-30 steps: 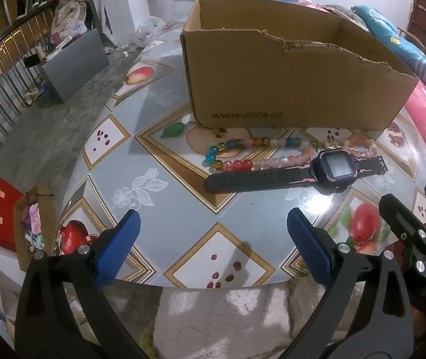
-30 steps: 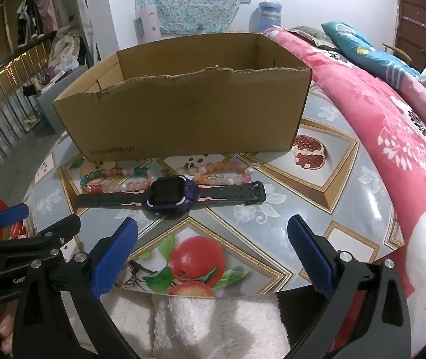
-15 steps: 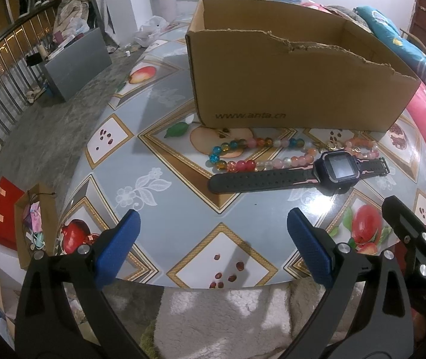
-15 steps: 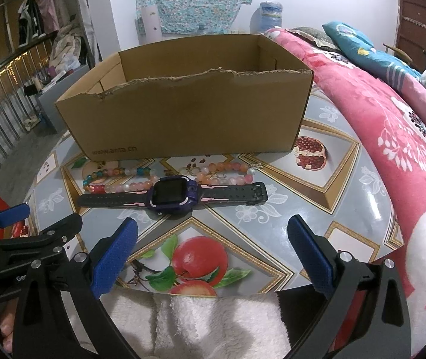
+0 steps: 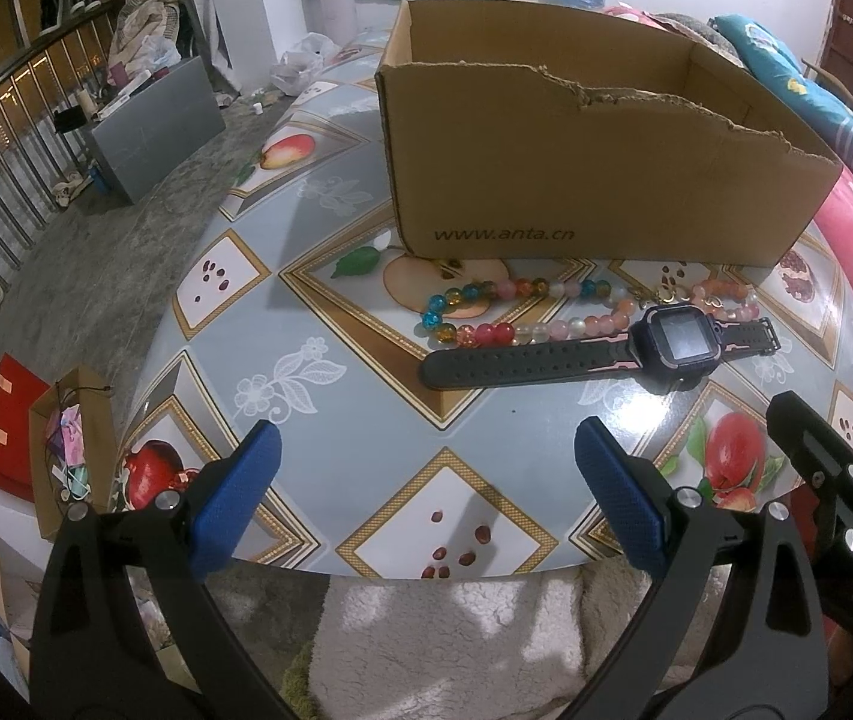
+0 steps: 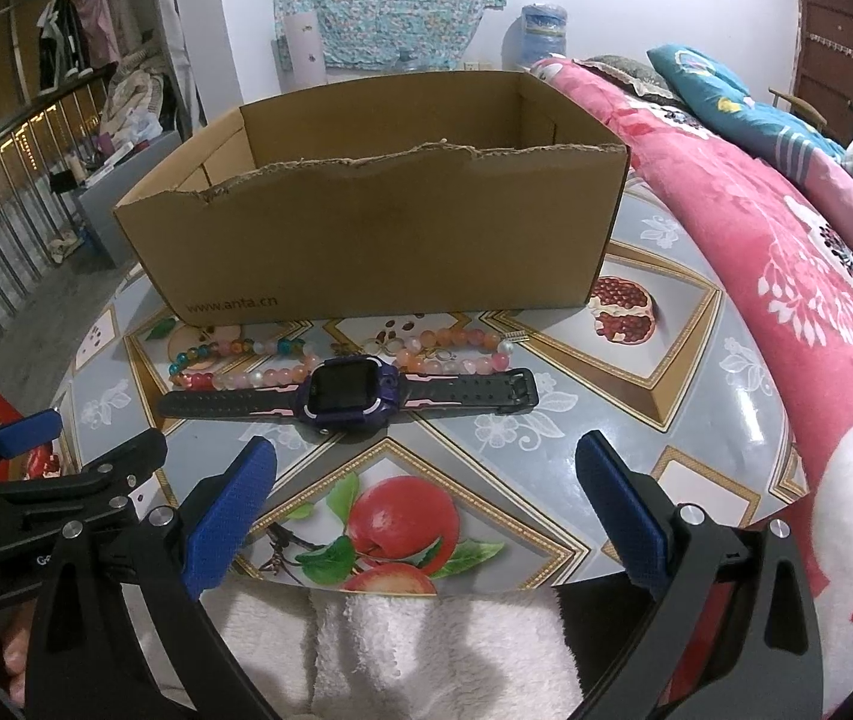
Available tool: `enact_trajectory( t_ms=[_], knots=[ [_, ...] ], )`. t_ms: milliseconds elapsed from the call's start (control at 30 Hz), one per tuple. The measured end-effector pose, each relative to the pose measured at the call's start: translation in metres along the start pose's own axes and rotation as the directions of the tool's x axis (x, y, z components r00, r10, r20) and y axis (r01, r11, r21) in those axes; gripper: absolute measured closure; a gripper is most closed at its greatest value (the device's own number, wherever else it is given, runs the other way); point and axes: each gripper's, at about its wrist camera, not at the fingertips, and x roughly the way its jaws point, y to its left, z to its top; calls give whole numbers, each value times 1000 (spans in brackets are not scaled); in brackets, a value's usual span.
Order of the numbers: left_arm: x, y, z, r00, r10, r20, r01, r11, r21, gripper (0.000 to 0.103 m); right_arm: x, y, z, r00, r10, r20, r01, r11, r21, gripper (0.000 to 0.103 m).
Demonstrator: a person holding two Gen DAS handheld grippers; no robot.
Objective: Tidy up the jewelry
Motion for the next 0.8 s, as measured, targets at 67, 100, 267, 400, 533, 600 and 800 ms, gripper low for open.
enact_trajectory(
  t_ms=[67,100,267,400,533,600,800],
  knots=[
    [0,0,0,1000,-1,0,1,1000,0,8,0,0,0,1000,0,-1,0,1000,1,5],
    [0,0,0,1000,0,0,0,1000,0,8,0,0,0,1000,1,0,-1,1000,2,5],
    [0,0,0,1000,-1,0,1,1000,0,8,0,0,0,1000,0,0,0,1000,1,5],
    [0,0,0,1000,0,1,0,1000,1,8,0,0,1,1000,1,0,-1,1000,2,5],
    [-3,1,1,1000,4,7,-4,1000,0,8,-2,2,2,1000,2,3,-2,1000,-4,5],
    [-5,2,2,1000,7,9,-7,1000,-2,8,-2,2,4,1000,3,6,-3,1000,-5,5],
    [-7,2,3,1000,14,16,-14,1000,-1,8,-3,1,4,1000,3,8,-3,1000,-5,5]
  ],
)
